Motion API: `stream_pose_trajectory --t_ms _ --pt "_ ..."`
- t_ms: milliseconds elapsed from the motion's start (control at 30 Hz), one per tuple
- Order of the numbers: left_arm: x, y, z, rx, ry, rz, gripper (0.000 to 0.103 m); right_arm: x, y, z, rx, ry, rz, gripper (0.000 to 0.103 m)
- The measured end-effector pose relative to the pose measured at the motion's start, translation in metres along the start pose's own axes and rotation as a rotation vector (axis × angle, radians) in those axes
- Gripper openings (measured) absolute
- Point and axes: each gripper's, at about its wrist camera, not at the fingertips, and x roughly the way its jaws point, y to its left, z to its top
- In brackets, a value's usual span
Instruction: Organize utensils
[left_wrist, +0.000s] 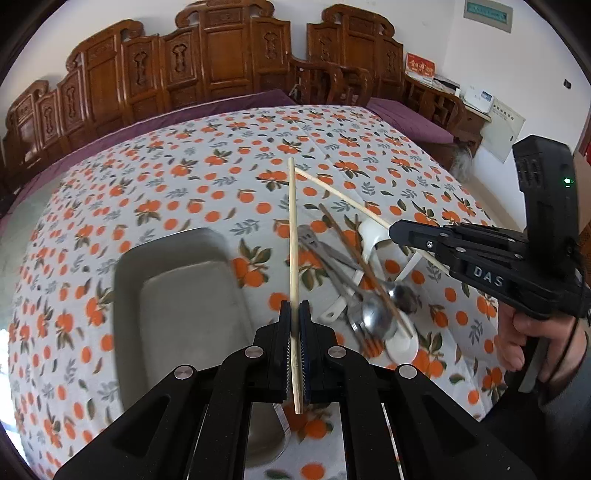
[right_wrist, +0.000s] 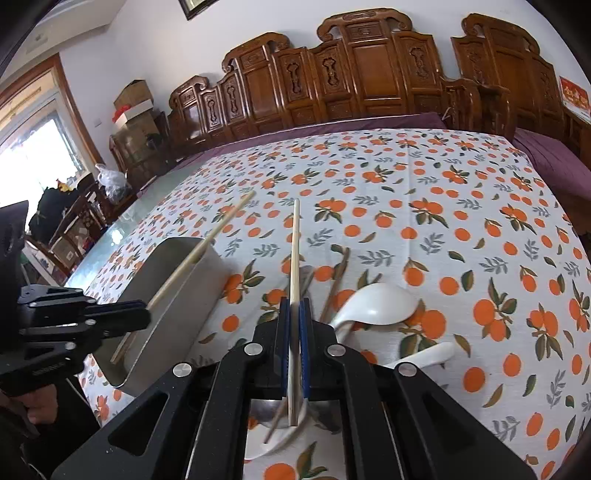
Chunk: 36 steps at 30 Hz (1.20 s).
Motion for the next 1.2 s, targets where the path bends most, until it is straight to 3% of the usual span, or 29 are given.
stream_pose_trajectory --t_ms 300,767,1200 --pt "-0.018 0.036 -0.031 -0.051 0.005 0.037 0.004 0.008 0.027 0.0 -0.045 0.013 0.013 0.006" --pt "0.014 0.076 -0.047 -0.104 0.073 0.079 0.004 0.014 0.056 0.005 -0.068 0.009 0.05 0.006" --pt "-0.017 0.09 -0.046 -0.073 -0.056 0.078 0.006 0.019 0.111 0.002 -0.076 0.004 0.074 0.006"
